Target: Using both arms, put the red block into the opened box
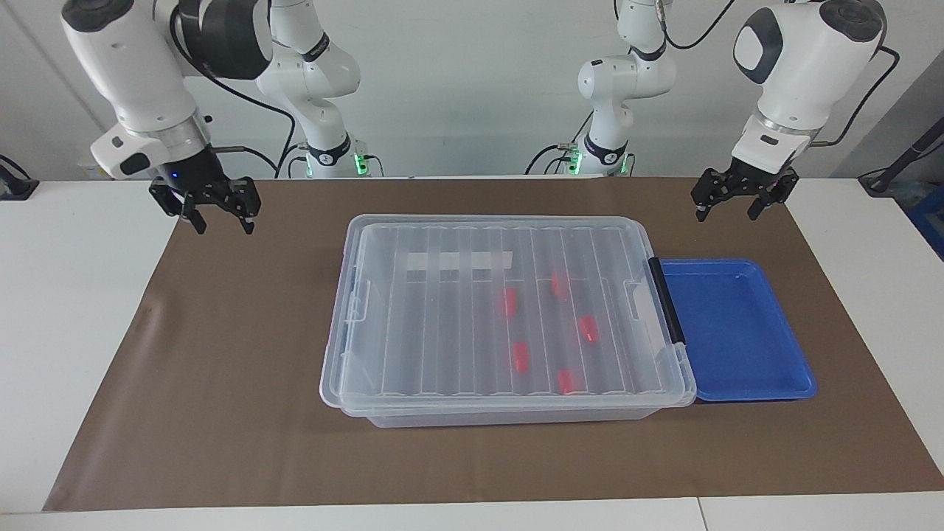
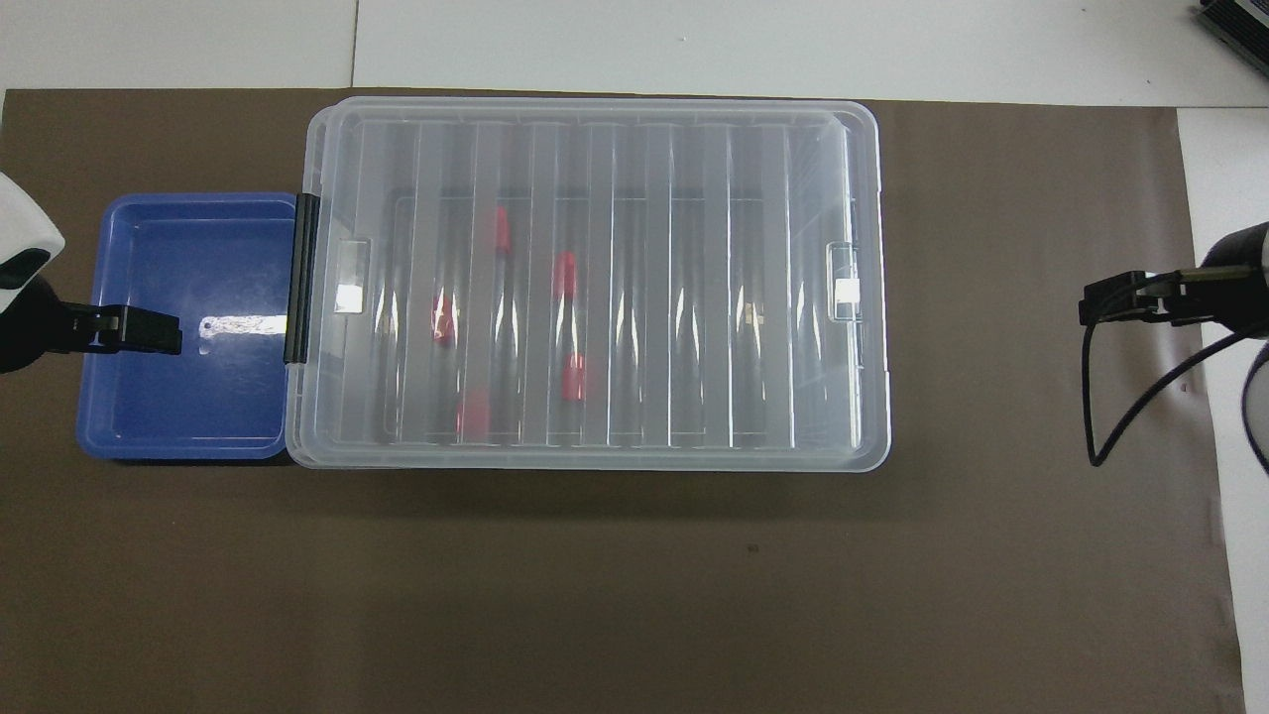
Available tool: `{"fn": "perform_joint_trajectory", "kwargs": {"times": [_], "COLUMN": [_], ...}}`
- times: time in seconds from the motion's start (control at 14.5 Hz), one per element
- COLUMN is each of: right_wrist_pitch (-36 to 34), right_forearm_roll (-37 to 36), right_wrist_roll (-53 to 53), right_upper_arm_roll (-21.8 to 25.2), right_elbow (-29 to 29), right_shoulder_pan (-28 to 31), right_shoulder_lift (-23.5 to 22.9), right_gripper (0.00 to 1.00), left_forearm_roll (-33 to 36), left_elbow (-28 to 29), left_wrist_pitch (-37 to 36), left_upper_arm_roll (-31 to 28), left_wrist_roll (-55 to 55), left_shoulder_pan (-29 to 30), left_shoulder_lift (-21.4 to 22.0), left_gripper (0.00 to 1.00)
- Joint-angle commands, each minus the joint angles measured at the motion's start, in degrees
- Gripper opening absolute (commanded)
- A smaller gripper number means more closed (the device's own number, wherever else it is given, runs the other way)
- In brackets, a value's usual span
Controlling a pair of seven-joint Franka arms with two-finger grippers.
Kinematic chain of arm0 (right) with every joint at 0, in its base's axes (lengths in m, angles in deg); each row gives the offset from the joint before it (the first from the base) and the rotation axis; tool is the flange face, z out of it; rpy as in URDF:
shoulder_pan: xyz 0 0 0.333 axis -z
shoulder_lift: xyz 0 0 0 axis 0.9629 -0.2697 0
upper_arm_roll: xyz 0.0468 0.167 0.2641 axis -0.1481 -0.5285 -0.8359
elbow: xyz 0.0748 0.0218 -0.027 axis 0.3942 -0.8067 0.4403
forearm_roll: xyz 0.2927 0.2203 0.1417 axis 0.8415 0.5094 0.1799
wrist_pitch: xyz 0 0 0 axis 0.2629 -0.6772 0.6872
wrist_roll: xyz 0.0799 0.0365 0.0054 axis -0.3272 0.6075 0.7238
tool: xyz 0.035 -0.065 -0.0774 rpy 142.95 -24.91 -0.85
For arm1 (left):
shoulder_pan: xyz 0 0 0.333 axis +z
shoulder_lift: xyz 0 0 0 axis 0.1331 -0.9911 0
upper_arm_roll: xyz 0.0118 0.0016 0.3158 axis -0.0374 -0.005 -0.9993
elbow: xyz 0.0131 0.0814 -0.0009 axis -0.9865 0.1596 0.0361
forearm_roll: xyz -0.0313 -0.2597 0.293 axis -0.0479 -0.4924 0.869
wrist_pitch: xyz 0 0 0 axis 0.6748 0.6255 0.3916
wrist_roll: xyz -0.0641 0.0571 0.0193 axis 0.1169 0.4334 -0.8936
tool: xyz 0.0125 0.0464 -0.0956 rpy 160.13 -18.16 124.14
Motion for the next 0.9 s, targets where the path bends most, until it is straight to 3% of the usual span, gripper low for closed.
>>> {"fn": "perform_joint_trajectory", "kwargs": {"times": [0.0, 0.83], "right_wrist_pitch": [-6.6, -5.5], "right_forearm_roll": [-0.1, 0.1], "right_wrist_roll": [-2.5, -2.1], "right_upper_arm_roll": [-0.5, -1.5], "right_elbow": [2.7, 0.7], "right_shoulder_pan": [2.7, 2.0], "right_shoulder_lift": [-0.1, 1.5], "right_gripper": [1.00, 1.00], "left_forearm_roll": [-1.0, -1.0], "left_elbow": [2.0, 2.2], "left_wrist_pitch": [0.5, -0.9], "left_upper_arm_roll": [-0.1, -0.1], "left_wrist_roll": [0.8, 0.6], "left_shoulder_pan": [0.1, 0.1], "left_shoulder_lift": [2.0, 2.2], "left_gripper": [1.00, 1.00]}}
